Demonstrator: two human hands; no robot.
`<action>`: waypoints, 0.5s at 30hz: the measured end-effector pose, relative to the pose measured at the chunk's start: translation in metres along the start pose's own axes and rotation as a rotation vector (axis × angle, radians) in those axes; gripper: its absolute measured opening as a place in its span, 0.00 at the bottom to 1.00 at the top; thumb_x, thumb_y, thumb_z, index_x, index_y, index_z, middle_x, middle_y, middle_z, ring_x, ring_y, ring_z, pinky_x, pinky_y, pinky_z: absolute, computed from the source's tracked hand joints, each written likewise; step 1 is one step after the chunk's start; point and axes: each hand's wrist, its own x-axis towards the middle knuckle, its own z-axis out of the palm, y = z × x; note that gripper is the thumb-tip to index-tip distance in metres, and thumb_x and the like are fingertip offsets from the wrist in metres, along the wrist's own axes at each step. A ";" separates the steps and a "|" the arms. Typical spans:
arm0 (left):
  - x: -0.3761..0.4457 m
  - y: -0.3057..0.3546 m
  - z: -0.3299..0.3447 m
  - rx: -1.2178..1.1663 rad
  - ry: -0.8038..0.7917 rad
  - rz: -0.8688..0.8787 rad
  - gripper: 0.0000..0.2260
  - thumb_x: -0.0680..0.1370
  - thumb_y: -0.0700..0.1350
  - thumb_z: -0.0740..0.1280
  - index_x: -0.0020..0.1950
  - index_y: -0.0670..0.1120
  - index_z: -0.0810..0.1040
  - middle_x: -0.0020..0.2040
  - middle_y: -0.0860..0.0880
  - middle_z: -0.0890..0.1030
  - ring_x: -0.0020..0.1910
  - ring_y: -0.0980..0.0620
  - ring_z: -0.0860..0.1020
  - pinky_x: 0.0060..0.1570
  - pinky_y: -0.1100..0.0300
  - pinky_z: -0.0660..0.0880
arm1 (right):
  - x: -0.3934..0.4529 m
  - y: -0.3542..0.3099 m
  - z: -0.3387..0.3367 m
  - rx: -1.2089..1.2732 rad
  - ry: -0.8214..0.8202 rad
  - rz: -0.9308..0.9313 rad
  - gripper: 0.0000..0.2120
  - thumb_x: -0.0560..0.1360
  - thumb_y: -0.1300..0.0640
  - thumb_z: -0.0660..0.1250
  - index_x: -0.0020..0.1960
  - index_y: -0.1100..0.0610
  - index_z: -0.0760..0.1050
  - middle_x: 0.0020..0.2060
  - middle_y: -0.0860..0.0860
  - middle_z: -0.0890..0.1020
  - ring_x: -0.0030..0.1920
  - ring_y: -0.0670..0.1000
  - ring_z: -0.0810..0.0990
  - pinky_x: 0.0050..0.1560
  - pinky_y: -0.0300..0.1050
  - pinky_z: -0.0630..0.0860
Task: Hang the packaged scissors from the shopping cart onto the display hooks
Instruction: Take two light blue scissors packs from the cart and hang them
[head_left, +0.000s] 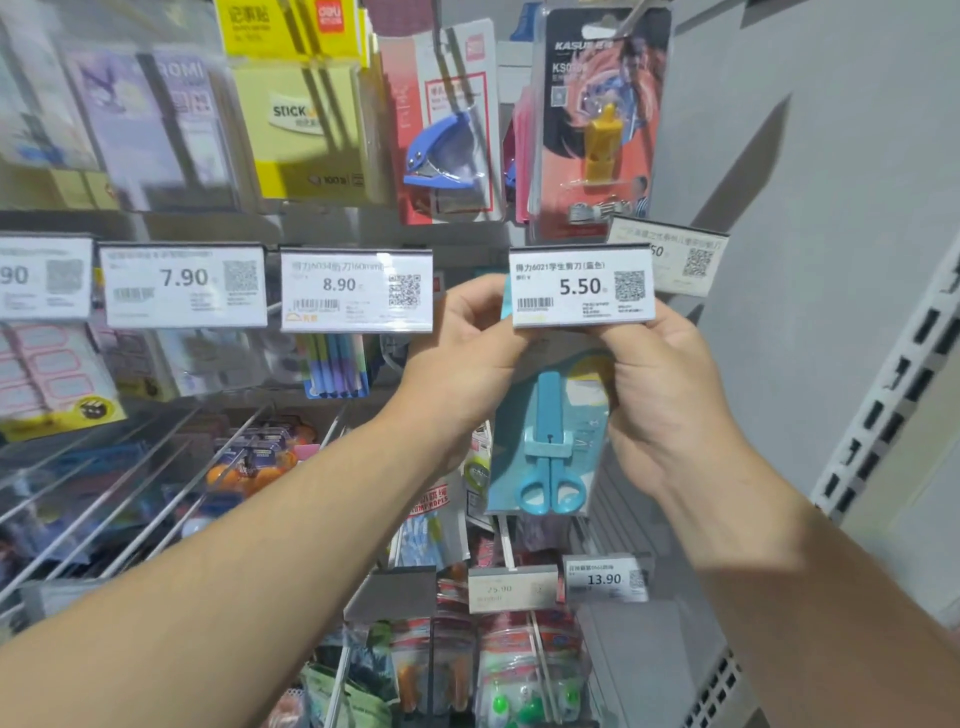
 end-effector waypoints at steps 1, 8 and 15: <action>0.000 0.000 0.001 -0.012 0.002 -0.004 0.24 0.73 0.40 0.76 0.67 0.36 0.75 0.63 0.39 0.81 0.61 0.42 0.81 0.61 0.45 0.78 | 0.001 0.000 0.000 0.005 -0.001 0.005 0.07 0.74 0.69 0.72 0.49 0.60 0.85 0.48 0.60 0.88 0.48 0.58 0.85 0.54 0.54 0.82; 0.002 -0.009 0.002 0.002 0.009 -0.022 0.20 0.75 0.37 0.74 0.66 0.38 0.77 0.57 0.41 0.85 0.53 0.46 0.85 0.45 0.59 0.83 | 0.004 0.001 -0.005 0.033 -0.015 0.086 0.09 0.75 0.68 0.69 0.53 0.63 0.84 0.44 0.59 0.88 0.43 0.57 0.86 0.47 0.51 0.83; 0.016 -0.005 -0.008 0.239 -0.014 0.074 0.09 0.75 0.37 0.72 0.43 0.51 0.84 0.36 0.58 0.86 0.37 0.63 0.84 0.35 0.66 0.80 | 0.019 0.014 -0.004 -0.066 0.048 0.024 0.07 0.73 0.64 0.72 0.41 0.54 0.86 0.39 0.51 0.89 0.46 0.56 0.85 0.52 0.57 0.81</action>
